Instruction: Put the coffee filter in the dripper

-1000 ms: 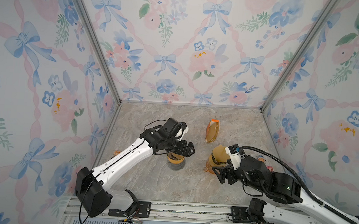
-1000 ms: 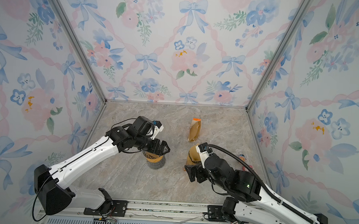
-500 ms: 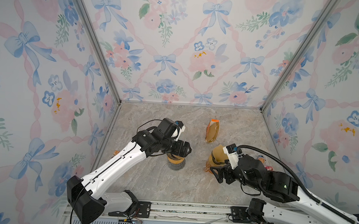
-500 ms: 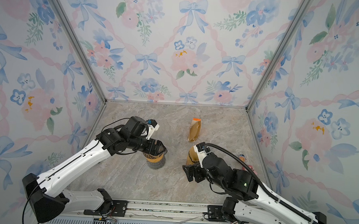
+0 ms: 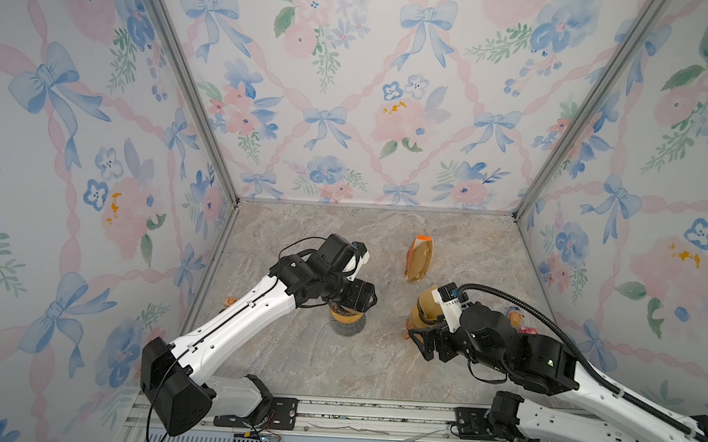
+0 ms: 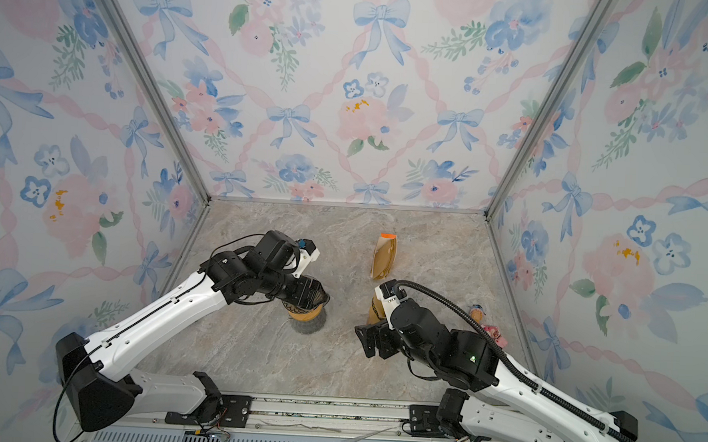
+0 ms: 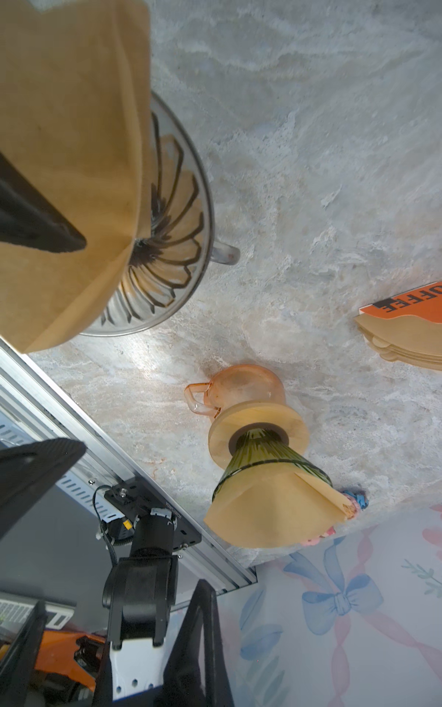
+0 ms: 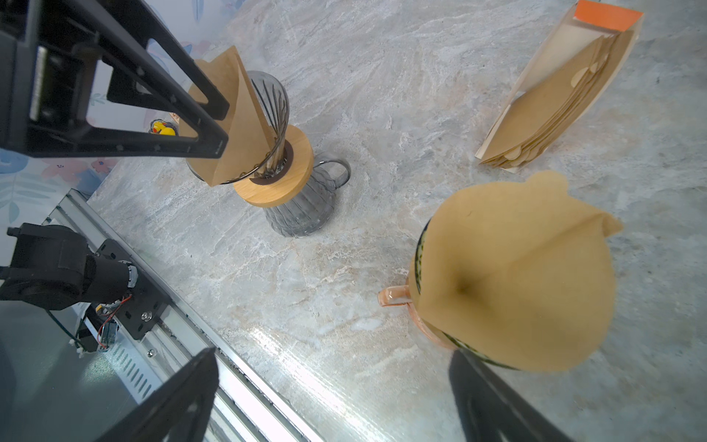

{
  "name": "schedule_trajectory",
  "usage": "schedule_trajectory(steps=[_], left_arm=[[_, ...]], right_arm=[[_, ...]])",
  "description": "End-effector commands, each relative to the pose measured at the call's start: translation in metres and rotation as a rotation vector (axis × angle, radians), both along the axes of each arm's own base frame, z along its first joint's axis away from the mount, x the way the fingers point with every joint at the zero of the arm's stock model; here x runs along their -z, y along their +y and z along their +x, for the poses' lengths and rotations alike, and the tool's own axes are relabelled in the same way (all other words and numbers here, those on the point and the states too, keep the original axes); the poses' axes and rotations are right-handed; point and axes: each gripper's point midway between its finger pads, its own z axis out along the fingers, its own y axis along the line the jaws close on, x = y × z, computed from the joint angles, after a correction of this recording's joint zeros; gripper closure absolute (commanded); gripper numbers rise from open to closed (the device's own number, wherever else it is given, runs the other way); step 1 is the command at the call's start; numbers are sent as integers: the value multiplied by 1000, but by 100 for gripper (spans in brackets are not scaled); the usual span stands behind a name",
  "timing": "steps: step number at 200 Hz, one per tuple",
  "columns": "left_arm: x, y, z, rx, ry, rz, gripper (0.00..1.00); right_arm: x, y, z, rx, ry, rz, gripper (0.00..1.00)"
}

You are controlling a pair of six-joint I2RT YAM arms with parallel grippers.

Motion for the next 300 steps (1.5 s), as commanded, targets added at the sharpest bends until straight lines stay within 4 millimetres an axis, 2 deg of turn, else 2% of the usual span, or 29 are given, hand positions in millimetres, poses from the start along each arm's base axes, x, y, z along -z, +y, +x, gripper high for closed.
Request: schedule_trajectory(steps=[1, 26, 55, 94, 127, 165, 201, 300], left_arm=[[-7, 4, 2, 17, -36, 36, 29], [-9, 9, 1, 17, -51, 50, 41], [-11, 16, 1, 15, -70, 84, 48], [-2, 22, 4, 17, -73, 136, 51], [4, 28, 14, 0, -102, 202, 54], [10, 22, 19, 21, -93, 221, 56], [15, 24, 25, 20, -104, 258, 60], [15, 19, 19, 43, -75, 233, 63]], right_arm=[[-2, -1, 1, 5, -1, 0, 4], [0, -2, 1, 8, 2, 0, 4], [1, -1, 1, 8, 5, 0, 4], [1, 1, 1, 5, 9, 6, 4], [-1, 3, 2, 1, 2, 12, 4], [0, 5, 2, -1, 11, -1, 4], [-9, 8, 6, 10, -6, 31, 4], [-34, 23, 17, 44, -20, 103, 4]])
